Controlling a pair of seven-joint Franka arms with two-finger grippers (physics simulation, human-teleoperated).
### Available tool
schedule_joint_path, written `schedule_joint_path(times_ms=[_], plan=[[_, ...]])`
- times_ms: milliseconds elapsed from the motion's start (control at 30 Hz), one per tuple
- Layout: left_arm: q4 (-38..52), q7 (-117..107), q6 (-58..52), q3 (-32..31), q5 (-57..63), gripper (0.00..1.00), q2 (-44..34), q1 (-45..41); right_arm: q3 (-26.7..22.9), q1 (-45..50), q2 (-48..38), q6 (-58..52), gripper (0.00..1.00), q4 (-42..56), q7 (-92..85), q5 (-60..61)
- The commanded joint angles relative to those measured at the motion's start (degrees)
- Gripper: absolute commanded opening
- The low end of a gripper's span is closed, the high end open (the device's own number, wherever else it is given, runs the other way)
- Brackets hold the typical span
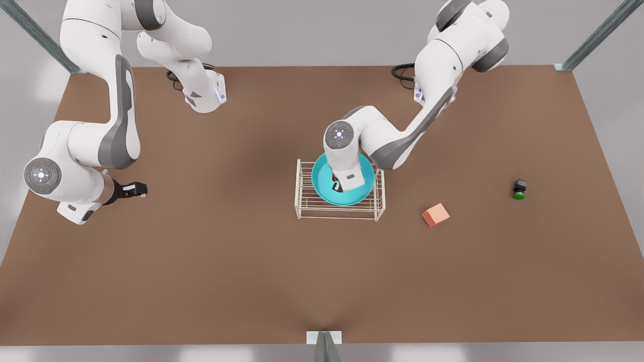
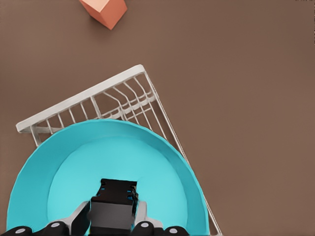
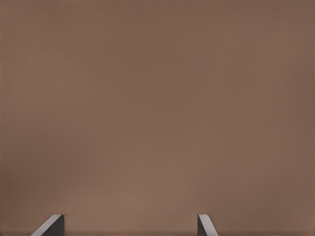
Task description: Place the plate on the shelf with right arm and place the red button switch in the plate with left arm
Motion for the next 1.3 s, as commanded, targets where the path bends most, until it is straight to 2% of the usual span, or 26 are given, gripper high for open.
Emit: schedule_joint_path(times_ms=[0, 133, 200, 267, 400, 467, 500, 533, 567, 600, 667, 733, 867, 1267], plan=[[-0.04, -13.35, -0.18, -0.02, 1.79, 1.00, -0.05, -0.39, 0.02, 0.00, -0.06, -0.03, 1.00, 0.05, 0.32, 0.04], [-0.04, -13.08, -0.36, -0.02, 1.97, 1.00, -0.13, -0.39, 0.02, 0.00, -0.06, -0.03, 1.00, 0.05, 0.23, 0.04], [0.93, -7.29, -0.80, -0.02, 1.79, 1.00, -2.59, 2.06, -0.06, 0.00, -0.06, -0.03, 1.00, 0.05, 0.32, 0.04], [6.99, 19.33, -9.76, -0.20, -2.86, 1.00, -3.74, 10.24, 0.02, 0.00, -0.06, -0.03, 1.00, 0.05, 0.32, 0.04], [6.81, 70.22, -16.88, -0.11, -5.15, 1.00, -5.41, 26.32, 0.02, 0.00, -0.06, -0.03, 1.00, 0.05, 0.32, 0.04], [7.25, 77.88, -16.62, 0.33, -4.62, 1.00, -4.88, 27.82, 0.02, 0.00, -0.06, -0.03, 1.00, 0.05, 0.32, 0.04], [7.25, 86.03, -16.36, 2.96, -4.36, 1.00, -5.23, 28.43, 0.02, 0.00, -0.06, -0.03, 1.00, 0.05, 0.32, 0.04], [6.99, 100.23, -16.01, 12.84, -7.41, 1.00, -8.03, 24.60, -0.06, 0.00, -0.06, -0.03, 1.00, 0.05, 0.32, 0.04], [4.80, 118.48, -10.83, 35.56, -21.06, 1.00, -11.03, 10.43, -0.06, 0.00, -0.06, -0.03, 1.00, 0.05, 0.32, 0.04], [-0.47, 119.37, -6.95, 35.49, -22.20, 1.00, -14.37, 10.42, 0.02, 0.00, -0.06, -0.03, 1.00, 0.05, 0.32, 0.04], [-16.48, 122.79, 2.37, 35.75, -22.55, 1.00, -24.30, 10.42, 0.02, 0.00, -0.06, -0.03, 1.00, 0.05, 0.23, 0.04], [-12.79, 119.46, -2.38, 35.58, -23.26, 1.00, -23.34, 10.24, 0.02, 0.00, -0.06, -0.03, 1.00, 0.05, 0.32, 0.04], [-9.27, 119.90, -3.08, 35.58, -22.90, 1.00, -21.40, 10.15, 0.02, 0.00, -0.06, -0.03, 1.00, 0.05, 0.32, 0.04], [-9.18, 119.81, -3.35, 35.66, -23.08, 1.00, -20.88, 10.24, 0.02, -0.09, 0.03, -0.03, 1.00, 0.05, 0.41, 0.12]])
